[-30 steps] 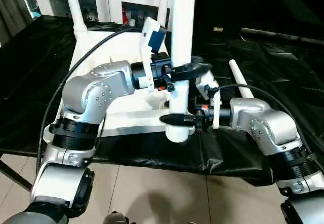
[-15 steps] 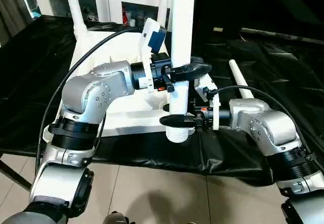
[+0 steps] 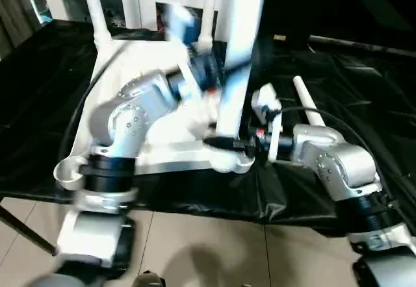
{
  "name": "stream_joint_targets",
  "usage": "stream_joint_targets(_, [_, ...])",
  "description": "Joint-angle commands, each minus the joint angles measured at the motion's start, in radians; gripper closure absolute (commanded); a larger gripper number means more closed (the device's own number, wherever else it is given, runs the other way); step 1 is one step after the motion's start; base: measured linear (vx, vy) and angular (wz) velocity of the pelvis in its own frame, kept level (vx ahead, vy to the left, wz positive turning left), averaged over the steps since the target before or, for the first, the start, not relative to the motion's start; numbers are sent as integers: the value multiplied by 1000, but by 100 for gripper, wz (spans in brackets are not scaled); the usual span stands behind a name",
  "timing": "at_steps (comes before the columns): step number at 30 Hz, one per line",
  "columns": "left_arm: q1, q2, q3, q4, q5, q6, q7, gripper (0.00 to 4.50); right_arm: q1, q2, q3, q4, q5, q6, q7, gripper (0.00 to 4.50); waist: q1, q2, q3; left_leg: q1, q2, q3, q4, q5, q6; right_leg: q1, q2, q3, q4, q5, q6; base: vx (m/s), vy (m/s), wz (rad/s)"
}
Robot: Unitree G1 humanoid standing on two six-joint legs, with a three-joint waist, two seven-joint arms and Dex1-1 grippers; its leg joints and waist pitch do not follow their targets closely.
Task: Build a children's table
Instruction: Pick table leg
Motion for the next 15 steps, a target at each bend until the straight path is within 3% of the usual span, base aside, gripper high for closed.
stream_joint_targets(1, [6, -20, 42, -19, -44, -22, 15, 163, 15, 7, -58, 0, 23, -28, -41, 257, -2, 10, -85, 18, 22, -3, -57, -103, -4, 64, -73, 48, -61, -28, -218, 0, 0, 0])
stream_joint_targets(4, [21, -56, 76, -26, -74, -43, 27, 163, 26, 38, -97, 0, 33, -54, -104, 257, -2, 10, -85, 22, 23, -3, -58, -118, -5, 62, -72, 47, -66, -58, -211, 0, 0, 0])
stream_joint_targets(5, [25, -60, 80, -26, -72, -50, 29, 163, 29, 46, -109, 2, 29, -67, -130, 257, -2, 15, -84, 21, 23, -4, -58, -116, -7, 61, -73, 48, -65, -57, -209, 0, 0, 0])
stream_joint_targets(7, [29, -56, 77, -22, -61, -59, 27, 163, 32, 56, -124, 7, 20, -83, -163, 257, -5, 13, -84, 22, 23, -4, -59, -115, -12, 60, -71, 48, -65, -57, -202, 0, 0, 0])
stream_joint_targets(8, [33, -41, 61, -13, -22, -82, 28, 163, 34, 64, -142, 17, 5, -101, -207, 257, -4, 21, -85, 25, 23, -5, -60, -117, -15, 60, -70, 47, -66, -63, -196, 0, 0, 0])
stream_joint_targets(9, [37, -29, 45, -1, 17, -115, 28, 163, 36, 66, -153, 27, -13, -116, -240, 257, -9, 17, -83, 23, 23, -4, -61, -125, -19, 60, -69, 48, -69, -72, -187, 0, 0, 0])
stream_joint_targets(10, [46, 0, 9, 13, 72, -143, 19, 163, 39, 63, -161, 40, -33, -126, -270, 257, -8, 18, -84, 25, 23, -5, -62, -129, -22, 60, -69, 47, -69, -78, -185, 0, 0, 0])
stream_joint_targets(11, [61, 54, -61, 36, 168, -186, -1, 163, 45, 55, -170, 60, -66, -139, -317, 257, -13, 24, -80, 29, 22, -7, -67, -146, -35, 54, -65, 47, -75, -126, -145, 0, 0, 0])
stream_joint_targets(14, [100, 168, -211, 85, 349, -279, -59, 163, 63, 39, -181, 90, -118, -175, -375, 257, -13, 26, -81, 28, 22, -10, -69, -149, -51, 56, -70, 48, -81, -153, -118, 0, 0, 0])
stream_joint_targets(15, [127, 226, -294, 118, 435, -329, -102, 163, 82, 23, -171, 93, -141, -186, -383, 257, -11, 37, -84, 30, 20, -13, -69, -147, -56, 55, -69, 49, -78, -152, -100, 0, 0, 0])
